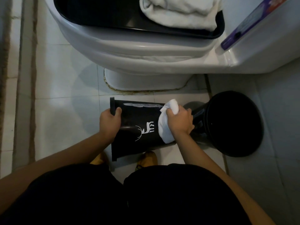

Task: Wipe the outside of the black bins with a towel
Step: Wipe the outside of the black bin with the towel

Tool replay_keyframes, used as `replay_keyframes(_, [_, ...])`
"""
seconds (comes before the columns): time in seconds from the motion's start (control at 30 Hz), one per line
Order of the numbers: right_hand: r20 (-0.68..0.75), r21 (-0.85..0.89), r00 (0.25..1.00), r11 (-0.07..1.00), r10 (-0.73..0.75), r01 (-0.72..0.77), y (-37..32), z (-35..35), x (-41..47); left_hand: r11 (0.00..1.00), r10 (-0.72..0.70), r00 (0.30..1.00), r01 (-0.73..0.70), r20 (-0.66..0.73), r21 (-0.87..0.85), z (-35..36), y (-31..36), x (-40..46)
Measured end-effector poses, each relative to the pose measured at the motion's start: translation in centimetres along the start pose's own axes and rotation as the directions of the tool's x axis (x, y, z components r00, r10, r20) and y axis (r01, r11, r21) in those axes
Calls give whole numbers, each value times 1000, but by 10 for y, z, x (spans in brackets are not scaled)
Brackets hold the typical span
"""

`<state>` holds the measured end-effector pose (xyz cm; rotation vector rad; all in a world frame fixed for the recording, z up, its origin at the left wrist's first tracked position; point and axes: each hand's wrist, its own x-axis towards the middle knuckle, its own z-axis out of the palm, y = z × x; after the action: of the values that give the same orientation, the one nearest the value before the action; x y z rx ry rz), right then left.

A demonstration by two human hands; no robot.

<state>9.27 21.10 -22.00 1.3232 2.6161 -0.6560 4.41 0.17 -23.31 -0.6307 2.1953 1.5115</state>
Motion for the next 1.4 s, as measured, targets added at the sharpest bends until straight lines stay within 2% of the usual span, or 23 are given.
replay_keyframes(0.1, [12,50,999,998,37,-37,0,-7,10,1000,-2,1000,2,-6,9,0,1,1])
replay_keyframes(0.17, [5,47,996,995,-91,90,10,-5,3,999,-34,999,34,-19,10,1,2,7])
replay_keyframes(0.23, [7,-37,969,968,-248,248,30,1,-16,998,-66,997,66,-29,16,1,7,13])
replay_keyframes(0.3, [-9,-80,950,947,-313,312,54,7,-37,997,-81,996,81,-23,17,0,11,18])
replay_keyframes(0.43, [-53,-13,957,959,-284,284,80,18,-54,995,-87,996,87,15,39,2,15,20])
replay_keyframes(0.57, [-21,25,976,976,-218,218,56,11,-33,998,-64,998,63,23,27,-1,7,17])
replay_keyframes(0.73, [9,-112,984,978,-178,178,8,-6,2,999,-28,998,27,50,26,-5,2,9])
replay_keyframes(0.93, [89,-95,986,984,-142,151,-6,-18,20,1000,2,995,-3,104,7,-11,-1,-20])
replay_keyframes(1.03, [82,-13,983,986,-163,164,15,-22,-1,999,-43,981,38,189,28,-25,-9,-36])
replay_keyframes(1.13, [99,140,985,982,-143,128,41,-29,-27,975,-216,935,223,280,9,-38,-12,-45])
replay_keyframes(1.2, [117,266,987,961,-111,76,52,-36,-40,954,-281,919,298,277,-18,-40,-9,-42])
replay_keyframes(1.3, [142,421,987,907,-80,13,59,-46,-53,938,-291,925,326,245,-114,-35,2,-32])
replay_keyframes(1.4, [151,483,983,876,-100,15,60,-52,-58,927,-295,919,341,260,-153,-29,9,-30])
